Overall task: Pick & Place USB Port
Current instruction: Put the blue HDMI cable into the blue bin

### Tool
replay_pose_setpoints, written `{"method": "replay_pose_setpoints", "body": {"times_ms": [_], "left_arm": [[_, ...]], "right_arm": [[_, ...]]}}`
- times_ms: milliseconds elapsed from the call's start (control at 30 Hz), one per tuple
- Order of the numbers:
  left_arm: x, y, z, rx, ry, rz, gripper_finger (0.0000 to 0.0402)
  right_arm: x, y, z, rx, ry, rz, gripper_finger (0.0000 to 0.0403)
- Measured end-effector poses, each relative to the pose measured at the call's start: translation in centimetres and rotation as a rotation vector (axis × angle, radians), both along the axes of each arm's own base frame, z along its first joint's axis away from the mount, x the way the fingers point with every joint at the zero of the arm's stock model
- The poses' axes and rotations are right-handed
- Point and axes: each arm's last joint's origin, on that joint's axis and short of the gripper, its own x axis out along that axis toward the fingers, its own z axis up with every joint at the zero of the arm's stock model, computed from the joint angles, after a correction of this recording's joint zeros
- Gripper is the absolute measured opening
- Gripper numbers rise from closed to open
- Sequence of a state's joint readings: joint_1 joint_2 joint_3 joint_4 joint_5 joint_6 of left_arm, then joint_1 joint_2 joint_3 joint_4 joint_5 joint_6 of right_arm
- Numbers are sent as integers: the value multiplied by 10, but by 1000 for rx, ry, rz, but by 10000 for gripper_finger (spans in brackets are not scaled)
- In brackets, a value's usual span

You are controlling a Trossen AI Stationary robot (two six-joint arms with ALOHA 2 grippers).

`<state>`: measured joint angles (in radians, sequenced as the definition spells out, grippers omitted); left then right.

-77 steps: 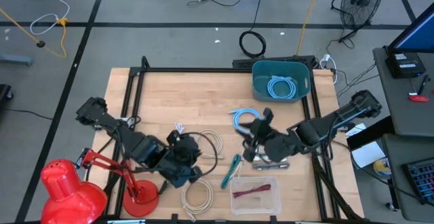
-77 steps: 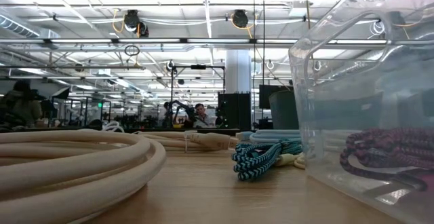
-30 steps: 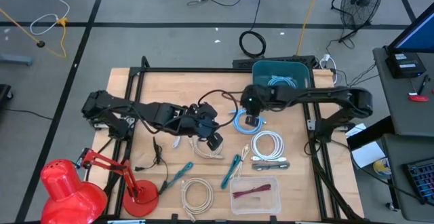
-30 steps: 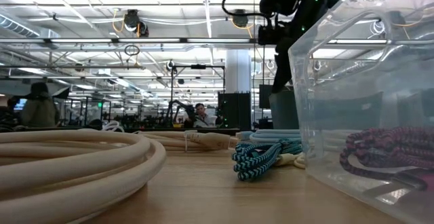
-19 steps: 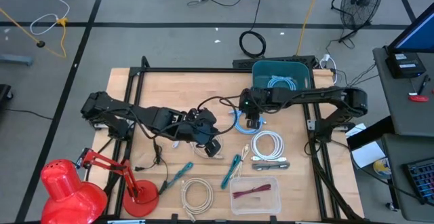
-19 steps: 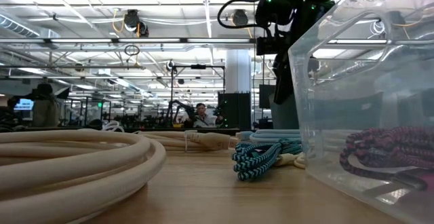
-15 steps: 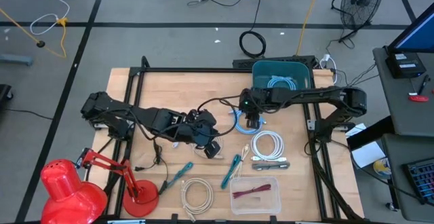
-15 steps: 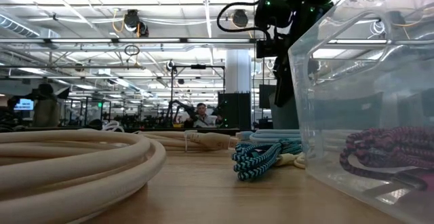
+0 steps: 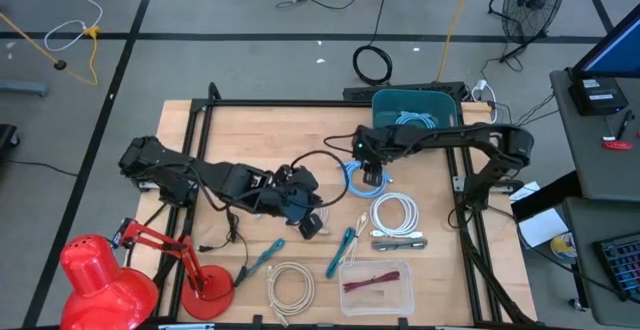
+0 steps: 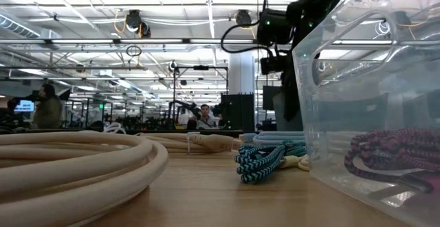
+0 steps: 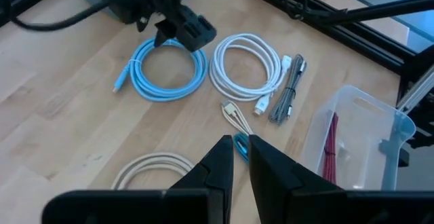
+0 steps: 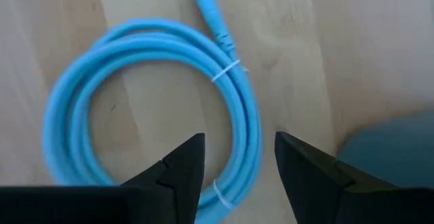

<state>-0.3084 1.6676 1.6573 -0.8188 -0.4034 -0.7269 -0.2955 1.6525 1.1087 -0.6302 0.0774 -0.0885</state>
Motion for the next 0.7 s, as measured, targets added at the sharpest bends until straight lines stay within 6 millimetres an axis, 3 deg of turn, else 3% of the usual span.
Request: {"method": "replay_pose_setpoints", "body": {"times_ms": [700], "left_arm": [[-6,-19,0,1,-10,-27,46]], "right_arm": [[6,-6,-24,25,50,-26,166]]}}
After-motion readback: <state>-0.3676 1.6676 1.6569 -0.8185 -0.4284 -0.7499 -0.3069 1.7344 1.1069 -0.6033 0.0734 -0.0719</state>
